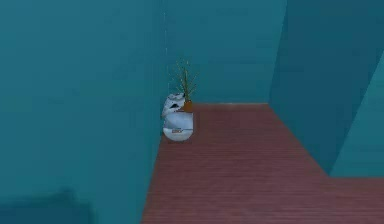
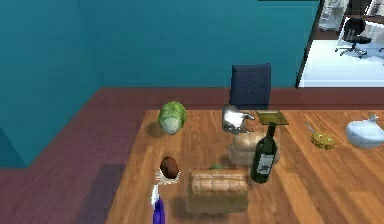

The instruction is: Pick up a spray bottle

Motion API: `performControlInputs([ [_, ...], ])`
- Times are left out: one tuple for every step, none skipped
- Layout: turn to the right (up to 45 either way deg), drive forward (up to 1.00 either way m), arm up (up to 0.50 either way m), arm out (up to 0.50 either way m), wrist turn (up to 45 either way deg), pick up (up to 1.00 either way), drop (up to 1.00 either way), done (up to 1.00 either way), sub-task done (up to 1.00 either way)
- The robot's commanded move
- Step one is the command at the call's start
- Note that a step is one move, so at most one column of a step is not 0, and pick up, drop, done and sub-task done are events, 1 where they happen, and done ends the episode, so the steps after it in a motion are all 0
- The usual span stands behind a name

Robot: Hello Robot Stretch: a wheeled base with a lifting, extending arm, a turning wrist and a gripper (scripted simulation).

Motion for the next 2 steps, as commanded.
performControlInputs([
  [0.0,0.0,0.5,0.0,0.0,0.0,0.0,0.0,0.0],
  [0.0,0.0,0.22,0.0,0.0,0.0,0.0,0.0,0.0],
])
